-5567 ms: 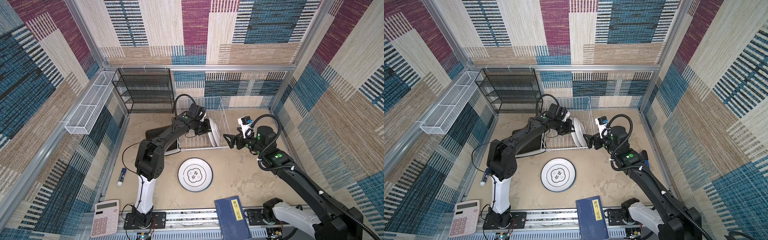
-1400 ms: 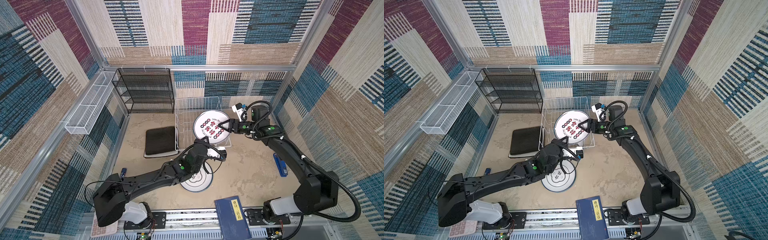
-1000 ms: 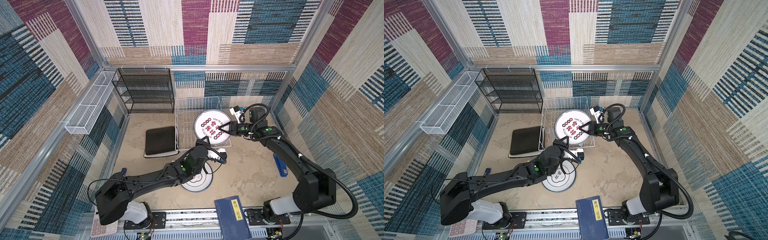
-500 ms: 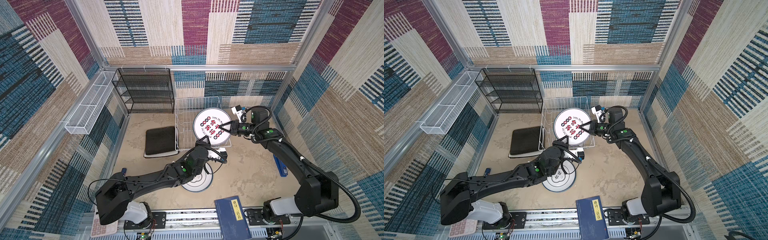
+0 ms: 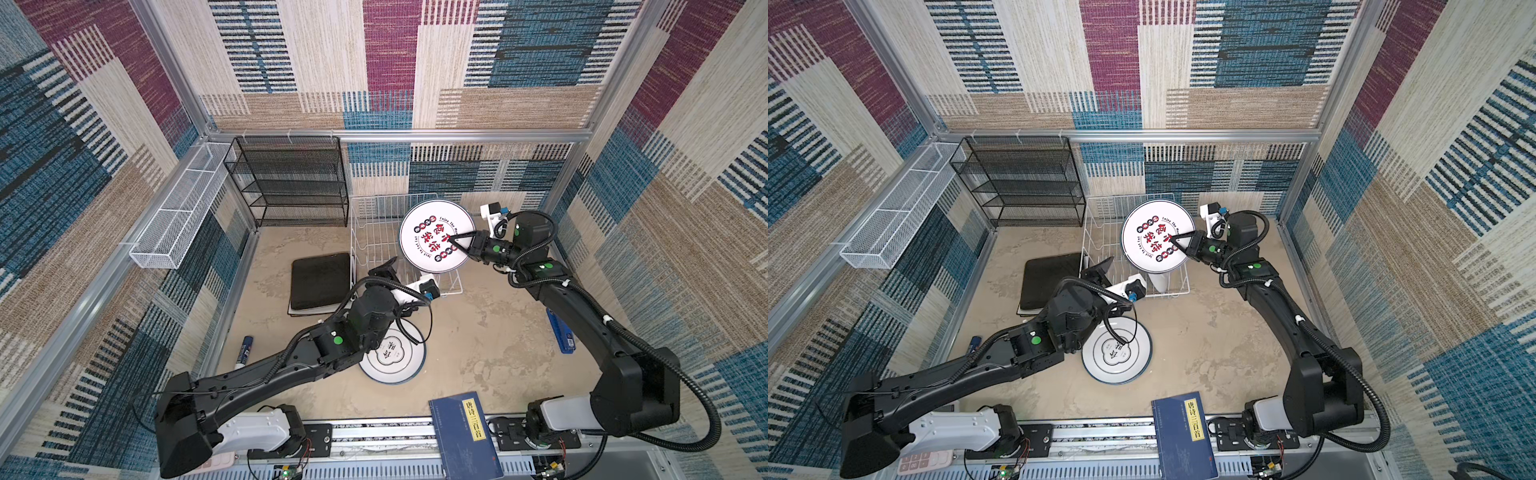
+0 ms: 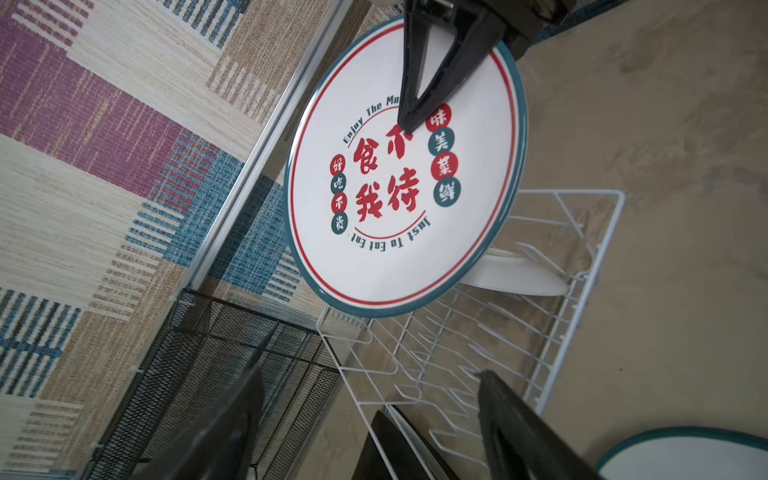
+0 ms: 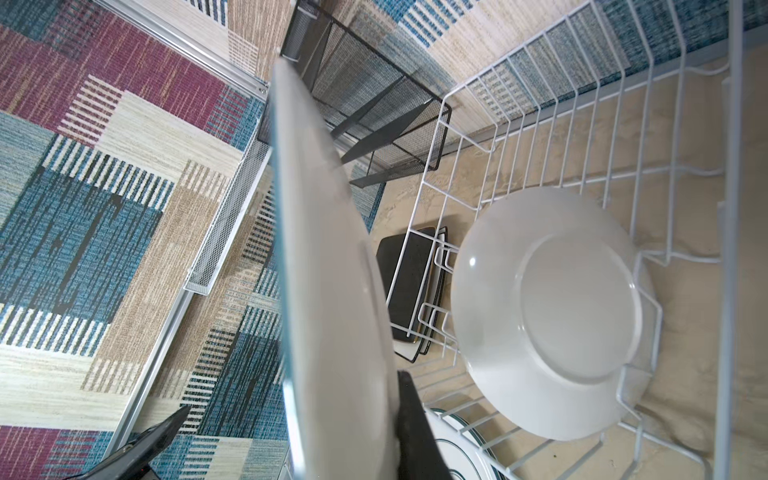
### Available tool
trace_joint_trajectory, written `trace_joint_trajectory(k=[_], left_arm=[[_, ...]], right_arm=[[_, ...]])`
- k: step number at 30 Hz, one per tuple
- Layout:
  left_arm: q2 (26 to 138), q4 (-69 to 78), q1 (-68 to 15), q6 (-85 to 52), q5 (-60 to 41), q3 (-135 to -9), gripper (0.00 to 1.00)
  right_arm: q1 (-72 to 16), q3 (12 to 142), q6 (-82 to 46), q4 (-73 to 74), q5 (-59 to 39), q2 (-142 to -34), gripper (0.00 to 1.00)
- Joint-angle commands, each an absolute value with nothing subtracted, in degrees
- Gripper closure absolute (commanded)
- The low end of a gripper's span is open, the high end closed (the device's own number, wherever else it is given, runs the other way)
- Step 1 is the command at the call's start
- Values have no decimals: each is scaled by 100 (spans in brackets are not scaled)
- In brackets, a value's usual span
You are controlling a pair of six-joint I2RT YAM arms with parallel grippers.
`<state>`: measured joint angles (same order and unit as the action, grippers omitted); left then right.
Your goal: Unload the plates from the dish rack
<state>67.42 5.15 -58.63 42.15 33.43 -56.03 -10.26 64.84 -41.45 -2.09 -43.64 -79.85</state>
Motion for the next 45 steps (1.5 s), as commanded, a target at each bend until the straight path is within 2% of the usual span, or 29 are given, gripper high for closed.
trace_joint_trajectory(k=[1,5,8,14,19,31,37,45], left_arm=[[6470,-361,-5626,2128,2751,-5990,9],[6242,-952,-5009,763,2019,-6441,5],[6177,-1172,-4304,-306,1104,-6648,4],[6635,-1613,-3287,-1920,-427,-7098,4],[7369,-1857,-2945,-2761,-1459,-7608,6],[8444,-731,-2413,-4067,-2927,-7727,11],[9058,-879,-2425,-4214,-3726,-8132,21],[9197,-907,-2445,-4206,-3929,-8175,47]], right_arm=[[-1028,6434,-4368,485,-4351,-7963,100],[-1016,6380,-4337,504,-4374,-7942,100],[-1021,6407,-4264,448,-4444,-7945,100],[-1015,6438,-4215,458,-4538,-7989,100],[-1020,6609,-4032,241,-4767,-8151,100],[-1015,6862,-3735,20,-5397,-8426,100],[-1025,6952,-3616,-174,-5524,-8548,100],[-1023,6983,-3496,-297,-5701,-8588,100]])
